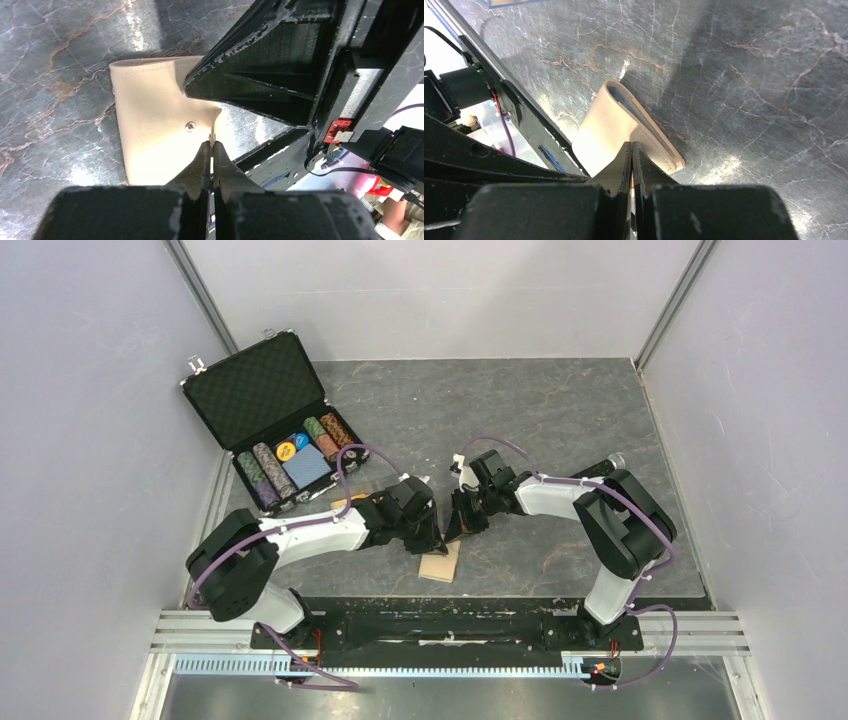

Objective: Put the credit cards into the card holder
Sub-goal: Close the card holder at the center of the board.

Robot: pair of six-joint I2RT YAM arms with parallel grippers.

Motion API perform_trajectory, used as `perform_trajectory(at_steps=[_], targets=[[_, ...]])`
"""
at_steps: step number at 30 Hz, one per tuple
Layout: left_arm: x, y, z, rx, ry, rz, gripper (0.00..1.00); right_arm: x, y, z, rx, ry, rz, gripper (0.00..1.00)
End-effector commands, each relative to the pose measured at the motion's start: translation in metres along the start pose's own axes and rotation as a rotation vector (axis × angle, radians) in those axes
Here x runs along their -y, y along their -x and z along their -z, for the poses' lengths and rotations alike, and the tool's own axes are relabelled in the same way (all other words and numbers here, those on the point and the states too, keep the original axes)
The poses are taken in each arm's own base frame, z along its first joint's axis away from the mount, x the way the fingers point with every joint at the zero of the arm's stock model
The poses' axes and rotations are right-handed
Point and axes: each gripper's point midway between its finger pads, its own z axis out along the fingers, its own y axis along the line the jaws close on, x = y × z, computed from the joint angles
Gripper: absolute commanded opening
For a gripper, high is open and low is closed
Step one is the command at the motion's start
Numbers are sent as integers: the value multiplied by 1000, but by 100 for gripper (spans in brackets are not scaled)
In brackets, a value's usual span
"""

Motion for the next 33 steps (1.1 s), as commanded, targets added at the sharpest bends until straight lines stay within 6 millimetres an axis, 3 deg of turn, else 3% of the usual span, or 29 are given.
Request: perform_trajectory(at_steps=[1, 19, 27, 33], targets=[[4, 9, 8, 54, 7, 42, 2, 32, -10, -2, -11, -145, 7, 0], [-20, -17, -22, -39, 42, 134, 2, 30, -12, 1, -7, -139, 12, 0], [-28, -15, -25, -21, 75, 128, 2, 26, -10, 5, 5, -132, 28, 0], [-19, -2, -18, 29, 56, 77, 2, 29, -14, 4, -5, -136, 25, 0]])
